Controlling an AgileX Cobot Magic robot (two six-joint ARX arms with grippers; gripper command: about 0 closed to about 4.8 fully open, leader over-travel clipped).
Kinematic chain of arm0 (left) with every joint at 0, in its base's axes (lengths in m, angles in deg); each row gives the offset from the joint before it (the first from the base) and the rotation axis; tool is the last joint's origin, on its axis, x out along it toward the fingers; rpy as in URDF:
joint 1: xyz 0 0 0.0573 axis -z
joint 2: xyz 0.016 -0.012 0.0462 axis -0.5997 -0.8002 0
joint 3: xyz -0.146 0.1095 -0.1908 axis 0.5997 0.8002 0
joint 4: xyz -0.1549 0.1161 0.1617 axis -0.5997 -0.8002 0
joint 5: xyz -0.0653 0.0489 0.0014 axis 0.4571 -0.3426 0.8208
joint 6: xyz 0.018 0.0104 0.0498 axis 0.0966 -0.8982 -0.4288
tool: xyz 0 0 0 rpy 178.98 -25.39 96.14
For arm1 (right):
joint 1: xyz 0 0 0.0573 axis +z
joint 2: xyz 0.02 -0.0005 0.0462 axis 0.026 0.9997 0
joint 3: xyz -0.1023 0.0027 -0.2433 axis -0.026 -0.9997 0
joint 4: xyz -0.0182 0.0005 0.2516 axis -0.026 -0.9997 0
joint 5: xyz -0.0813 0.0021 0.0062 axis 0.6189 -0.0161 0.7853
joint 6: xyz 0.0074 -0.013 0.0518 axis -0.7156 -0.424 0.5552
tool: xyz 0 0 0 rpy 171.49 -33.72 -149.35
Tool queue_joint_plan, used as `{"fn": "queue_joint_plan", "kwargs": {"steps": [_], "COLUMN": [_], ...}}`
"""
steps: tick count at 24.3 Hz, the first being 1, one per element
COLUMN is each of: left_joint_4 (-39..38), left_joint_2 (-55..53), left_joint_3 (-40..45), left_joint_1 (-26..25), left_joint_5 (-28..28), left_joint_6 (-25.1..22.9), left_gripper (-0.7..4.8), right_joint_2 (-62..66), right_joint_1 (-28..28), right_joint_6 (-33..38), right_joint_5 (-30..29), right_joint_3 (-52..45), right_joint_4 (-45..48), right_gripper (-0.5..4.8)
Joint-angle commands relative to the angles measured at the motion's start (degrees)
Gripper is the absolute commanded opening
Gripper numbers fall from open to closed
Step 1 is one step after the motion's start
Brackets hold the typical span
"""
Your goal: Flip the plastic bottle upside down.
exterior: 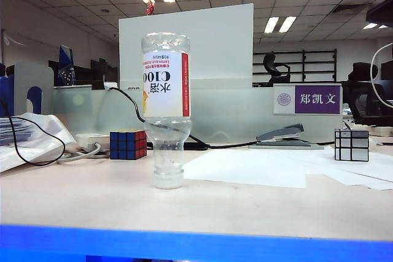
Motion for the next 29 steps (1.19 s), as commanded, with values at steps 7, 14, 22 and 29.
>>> {"fn": "queue_joint_plan", "kwargs": {"steps": [7,14,22,29], "left_joint_4": [0.72,0.72,0.7,0.63], "left_joint_2": [0.09,0.09,0.09,0.09], "left_joint_3": [-0.04,-0.04,-0.04,-0.07], "left_joint_1": [0.0,0.0,-0.02,-7.26], "left_joint_5": [0.0,0.0,-0.04,-0.28], "left_joint_6": [-0.22,-0.22,-0.28,-1.55], "left_gripper": [-0.05,-0.05,-0.05,-0.05], "right_joint_2": [-0.07,-0.07,-0.04,-0.07], "right_joint_1": [0.0,0.0,0.0,0.0], "right_joint_6": [-0.15,-0.15,-0.15,-0.15], "right_joint_5": [0.0,0.02,0.0,0.02], "right_joint_3": [0.31,0.31,0.31,0.31], "right_joint_4": [-0.74,-0.74,-0.74,-0.83], "right_gripper": [-0.05,-0.05,-0.05,-0.05]}}
